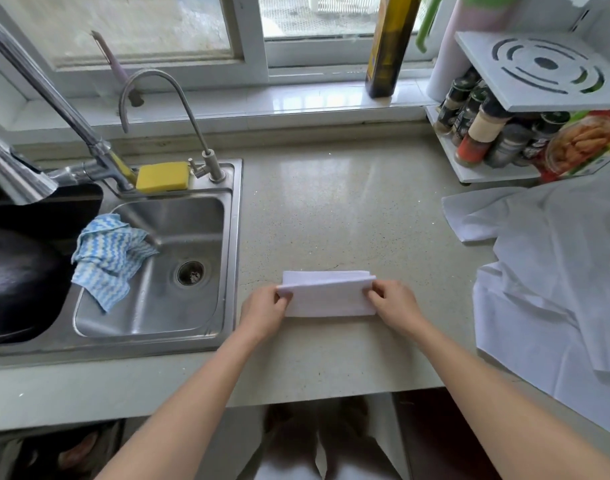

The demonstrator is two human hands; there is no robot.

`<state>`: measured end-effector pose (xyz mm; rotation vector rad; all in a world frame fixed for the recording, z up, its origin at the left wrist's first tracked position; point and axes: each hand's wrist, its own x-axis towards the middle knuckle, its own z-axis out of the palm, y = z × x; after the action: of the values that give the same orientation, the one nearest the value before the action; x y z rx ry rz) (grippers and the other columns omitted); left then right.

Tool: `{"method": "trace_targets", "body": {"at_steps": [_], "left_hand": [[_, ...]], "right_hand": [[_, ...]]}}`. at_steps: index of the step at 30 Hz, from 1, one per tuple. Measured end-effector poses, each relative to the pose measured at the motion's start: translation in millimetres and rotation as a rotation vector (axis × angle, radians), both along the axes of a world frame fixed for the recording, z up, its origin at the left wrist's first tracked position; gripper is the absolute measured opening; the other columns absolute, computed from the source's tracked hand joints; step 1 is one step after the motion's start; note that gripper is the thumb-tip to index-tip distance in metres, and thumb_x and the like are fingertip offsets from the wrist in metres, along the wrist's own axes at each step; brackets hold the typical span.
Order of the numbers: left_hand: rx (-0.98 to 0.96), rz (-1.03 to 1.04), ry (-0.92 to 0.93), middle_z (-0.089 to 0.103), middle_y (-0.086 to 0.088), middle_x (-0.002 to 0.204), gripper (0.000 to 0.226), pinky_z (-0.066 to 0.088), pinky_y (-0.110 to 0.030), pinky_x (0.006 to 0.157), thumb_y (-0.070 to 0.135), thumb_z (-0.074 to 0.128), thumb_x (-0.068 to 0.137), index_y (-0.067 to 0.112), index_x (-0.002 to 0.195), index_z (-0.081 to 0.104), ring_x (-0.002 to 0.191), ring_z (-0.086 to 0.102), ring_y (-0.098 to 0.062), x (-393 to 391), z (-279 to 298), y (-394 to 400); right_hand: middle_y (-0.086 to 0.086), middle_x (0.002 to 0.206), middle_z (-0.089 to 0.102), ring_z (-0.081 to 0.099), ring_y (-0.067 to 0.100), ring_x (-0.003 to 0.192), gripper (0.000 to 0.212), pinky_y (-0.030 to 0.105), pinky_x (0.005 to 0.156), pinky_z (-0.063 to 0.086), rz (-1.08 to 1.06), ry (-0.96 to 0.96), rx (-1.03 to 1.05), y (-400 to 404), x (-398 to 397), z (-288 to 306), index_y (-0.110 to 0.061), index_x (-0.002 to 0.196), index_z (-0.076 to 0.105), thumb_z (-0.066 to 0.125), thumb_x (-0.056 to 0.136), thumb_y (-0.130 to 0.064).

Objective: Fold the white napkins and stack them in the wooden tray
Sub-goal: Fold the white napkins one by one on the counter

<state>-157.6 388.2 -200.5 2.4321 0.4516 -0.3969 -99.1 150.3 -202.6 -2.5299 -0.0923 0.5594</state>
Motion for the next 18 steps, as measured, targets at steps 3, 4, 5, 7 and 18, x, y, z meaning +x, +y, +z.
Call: {"method": "trace_targets", "body": {"at_steps": [3, 4, 5, 7, 18], "left_hand": [[0.081, 0.026, 0.027, 0.061, -0.004, 0.092, 0.029, 0.041, -0.033, 0.069, 0.033, 0.038, 0.101, 0.013, 0.098, 0.059, 0.084, 0.055, -0.022, 10, -3, -7], [0.132, 0.019, 0.033, 0.062, -0.007, 0.098, 0.032, 0.041, -0.034, 0.072, 0.033, 0.035, 0.102, 0.011, 0.103, 0.058, 0.088, 0.055, -0.024, 13, -5, -8], [0.187, 0.008, 0.04, 0.062, -0.01, 0.104, 0.035, 0.042, -0.035, 0.075, 0.033, 0.033, 0.102, 0.009, 0.108, 0.057, 0.092, 0.057, -0.027, 15, -7, -9], [0.276, 0.001, 0.043, 0.063, -0.013, 0.109, 0.038, 0.044, -0.037, 0.079, 0.032, 0.028, 0.103, 0.007, 0.111, 0.057, 0.097, 0.058, -0.031, 17, -12, -12], [0.493, 0.024, 0.151, 0.067, -0.01, 0.109, 0.037, 0.04, -0.031, 0.071, 0.031, 0.029, 0.105, 0.01, 0.115, 0.057, 0.099, 0.063, -0.028, 28, -17, -28]], "right_hand": [[0.001, 0.061, 0.047, 0.048, 0.022, 0.063, 0.039, 0.028, 0.05, 0.028, -0.091, -0.022, -0.048, 9, 3, -8, -0.02, 0.058, 0.041, 0.048, 0.095, -0.025], [0.001, 0.06, 0.047, 0.048, 0.022, 0.062, 0.039, 0.028, 0.05, 0.028, -0.11, -0.022, -0.056, 9, 4, -10, -0.02, 0.057, 0.041, 0.047, 0.095, -0.024], [0.002, 0.06, 0.047, 0.048, 0.022, 0.062, 0.037, 0.029, 0.05, 0.028, -0.123, -0.022, -0.062, 10, 4, -11, -0.019, 0.059, 0.042, 0.047, 0.095, -0.024], [0.001, 0.06, 0.047, 0.047, 0.02, 0.061, 0.033, 0.028, 0.05, 0.029, -0.144, -0.026, -0.067, 11, 4, -14, -0.017, 0.062, 0.046, 0.048, 0.095, -0.023], [0.006, 0.071, 0.054, 0.049, 0.025, 0.069, 0.03, 0.03, 0.059, 0.031, -0.25, -0.047, -0.158, 24, 5, -16, -0.013, 0.07, 0.05, 0.049, 0.095, -0.029]]}}
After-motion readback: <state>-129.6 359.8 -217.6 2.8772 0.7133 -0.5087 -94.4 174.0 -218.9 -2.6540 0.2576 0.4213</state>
